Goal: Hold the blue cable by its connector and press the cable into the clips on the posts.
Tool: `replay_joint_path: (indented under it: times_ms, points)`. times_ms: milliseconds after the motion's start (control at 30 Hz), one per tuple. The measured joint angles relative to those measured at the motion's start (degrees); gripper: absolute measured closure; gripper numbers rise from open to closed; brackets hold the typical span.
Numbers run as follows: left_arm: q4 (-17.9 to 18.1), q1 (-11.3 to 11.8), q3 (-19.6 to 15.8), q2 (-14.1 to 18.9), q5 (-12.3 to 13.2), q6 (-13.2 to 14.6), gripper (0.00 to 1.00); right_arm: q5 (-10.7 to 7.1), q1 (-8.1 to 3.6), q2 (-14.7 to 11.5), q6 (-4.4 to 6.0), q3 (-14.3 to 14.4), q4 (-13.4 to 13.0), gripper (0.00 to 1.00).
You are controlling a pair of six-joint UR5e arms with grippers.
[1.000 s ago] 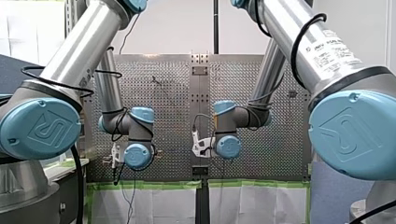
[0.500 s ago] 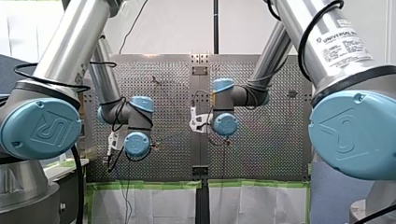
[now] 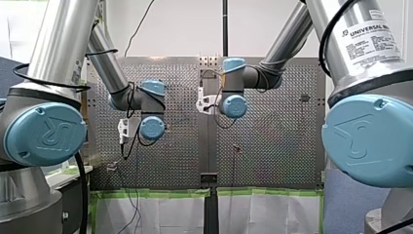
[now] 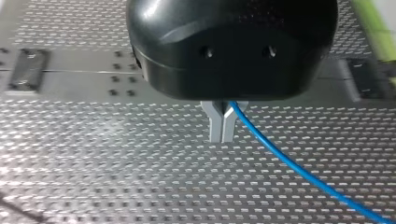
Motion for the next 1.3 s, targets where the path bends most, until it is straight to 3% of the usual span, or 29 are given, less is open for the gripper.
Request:
replay_joint_path:
  times_ms: [167,367,533,733,1100,1300]
  points:
    - [-2.3,0.6,2.2,2.3,-0.3,-0.2,1.0,-0.92,-0.11,-0.2,0.47,-0.7,0.3,1.0]
    - [-5.3,1.6,3.3,5.3,-1.3,-0.2,1.0,-2.48,0.07,2.2,0.66,-2.6,1.1,1.0]
    - [-7.9,2.1,3.7,7.9,0.5,-0.3,1.0,-4.12,0.3,4.1,1.33,-4.9,1.4,1.0]
    - [-11.2,2.6,4.6,11.2,2.1,-0.4,1.0,-5.75,0.43,4.5,2.01,-7.8,3.0,1.0]
    - [-16.4,3.4,7.1,16.4,3.2,-0.5,1.0,-6.06,1.5,4.6,2.48,-12.2,5.6,1.0]
    - [-18.5,3.6,9.1,14.9,4.9,-0.6,1.0,-6.07,2.01,4.6,2.95,-13.5,6.4,1.0]
